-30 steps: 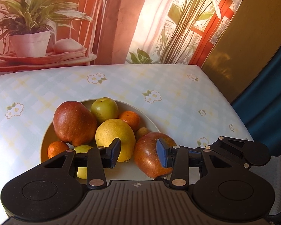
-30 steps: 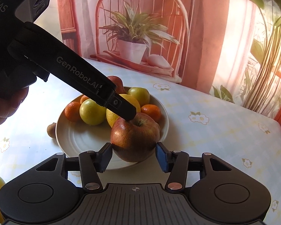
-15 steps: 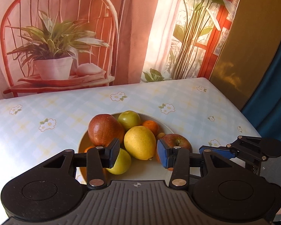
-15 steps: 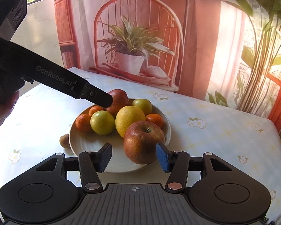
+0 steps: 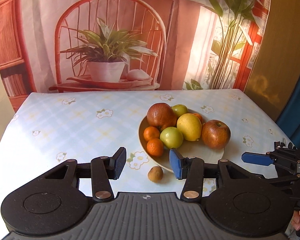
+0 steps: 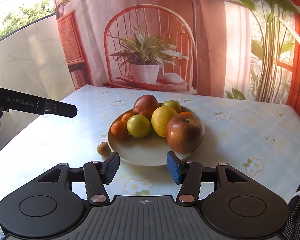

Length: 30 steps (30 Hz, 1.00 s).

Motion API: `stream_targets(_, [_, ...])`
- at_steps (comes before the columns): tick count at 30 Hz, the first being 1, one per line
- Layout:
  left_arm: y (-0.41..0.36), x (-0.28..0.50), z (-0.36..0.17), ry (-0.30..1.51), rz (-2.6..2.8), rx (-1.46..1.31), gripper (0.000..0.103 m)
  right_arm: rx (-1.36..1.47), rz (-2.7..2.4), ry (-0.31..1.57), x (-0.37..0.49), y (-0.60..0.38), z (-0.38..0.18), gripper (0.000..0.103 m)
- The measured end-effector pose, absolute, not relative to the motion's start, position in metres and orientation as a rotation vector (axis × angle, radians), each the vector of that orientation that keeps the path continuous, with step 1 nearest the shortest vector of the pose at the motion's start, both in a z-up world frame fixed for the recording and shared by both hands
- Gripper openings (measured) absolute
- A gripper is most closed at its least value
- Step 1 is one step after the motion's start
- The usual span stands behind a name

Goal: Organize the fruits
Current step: 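Move the right gripper to the large yellow citrus on the table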

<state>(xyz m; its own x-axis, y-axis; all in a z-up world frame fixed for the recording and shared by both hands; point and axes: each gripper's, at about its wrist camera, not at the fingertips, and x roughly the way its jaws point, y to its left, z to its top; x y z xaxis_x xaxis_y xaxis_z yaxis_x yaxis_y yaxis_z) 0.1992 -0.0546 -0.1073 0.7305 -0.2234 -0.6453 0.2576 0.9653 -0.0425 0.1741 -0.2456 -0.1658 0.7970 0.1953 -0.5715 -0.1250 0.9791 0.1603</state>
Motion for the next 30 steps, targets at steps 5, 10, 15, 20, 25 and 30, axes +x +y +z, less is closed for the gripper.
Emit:
stream_targets(5, [-0.044, 0.181, -0.114, 0.703, -0.241, 0.036, 0.05, 0.147, 0.158, 0.648, 0.155, -0.231, -0.175, 0.049])
stream_targets(10, [-0.037, 0.167, -0.12, 0.713, -0.241, 0.017, 0.05, 0.158, 0.147, 0.676, 0.136, -0.217, -0.178, 0.05])
stream_targets(15, [-0.025, 0.152, -0.125, 0.722, -0.227, -0.007, 0.05, 0.162, 0.156, 0.71, 0.122, -0.205, -0.178, 0.051])
stream_targets(20, [-0.018, 0.136, -0.128, 0.717, -0.223, -0.021, 0.051, 0.181, 0.144, 0.729, 0.113, -0.199, -0.176, 0.053])
stream_targets(25, [-0.016, 0.127, -0.13, 0.715, -0.233, -0.024, 0.051, 0.199, 0.146, 0.762, 0.109, -0.194, -0.177, 0.054])
stream_targets(30, [-0.013, 0.122, -0.131, 0.721, -0.239, -0.041, 0.051, 0.235, 0.16, 0.796, 0.106, -0.192, -0.181, 0.057])
